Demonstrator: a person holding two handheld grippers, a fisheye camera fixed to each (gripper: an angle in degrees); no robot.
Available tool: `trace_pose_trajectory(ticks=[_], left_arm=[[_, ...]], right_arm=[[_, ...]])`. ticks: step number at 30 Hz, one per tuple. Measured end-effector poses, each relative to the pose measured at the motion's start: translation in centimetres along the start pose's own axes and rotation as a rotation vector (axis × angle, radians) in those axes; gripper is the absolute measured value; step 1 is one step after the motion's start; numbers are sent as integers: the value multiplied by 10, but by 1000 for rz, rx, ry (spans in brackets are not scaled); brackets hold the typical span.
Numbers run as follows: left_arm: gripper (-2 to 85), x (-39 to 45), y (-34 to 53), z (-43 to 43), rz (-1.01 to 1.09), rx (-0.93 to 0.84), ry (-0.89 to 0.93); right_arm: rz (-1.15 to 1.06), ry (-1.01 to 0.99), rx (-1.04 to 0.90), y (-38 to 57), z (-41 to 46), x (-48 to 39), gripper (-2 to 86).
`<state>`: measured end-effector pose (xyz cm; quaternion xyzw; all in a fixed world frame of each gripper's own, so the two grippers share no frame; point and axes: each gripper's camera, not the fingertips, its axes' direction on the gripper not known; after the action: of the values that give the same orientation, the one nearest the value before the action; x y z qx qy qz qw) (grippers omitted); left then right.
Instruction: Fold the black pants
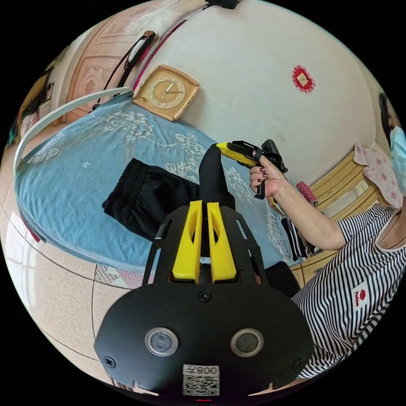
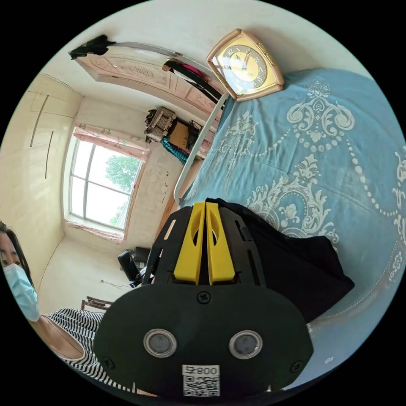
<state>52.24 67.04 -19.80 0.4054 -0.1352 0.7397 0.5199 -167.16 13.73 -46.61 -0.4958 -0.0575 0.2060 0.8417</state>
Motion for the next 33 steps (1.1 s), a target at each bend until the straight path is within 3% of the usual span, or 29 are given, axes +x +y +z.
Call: trace_pose_trajectory(ticks=[12,18,24,28,33], left_arm=[[22,-163,58,-35,-227,57,-96],[21,-202,96,-39,-320,115,-48],[9,-205,128,-62,-337,208,-75],[4,-190,145,-80,-300,285,-92],[1,-148,113,-54,-86,136,-211]], right_arm=[[-39,33,-180,-91,128,-80,1],[-37,41,-211,-111,156,-108,0],[-177,56,-165,-104,142,-163,0],[-308,243,-241,-65,163,-204,0],[-448,460,-482,-35,241,-232,1]])
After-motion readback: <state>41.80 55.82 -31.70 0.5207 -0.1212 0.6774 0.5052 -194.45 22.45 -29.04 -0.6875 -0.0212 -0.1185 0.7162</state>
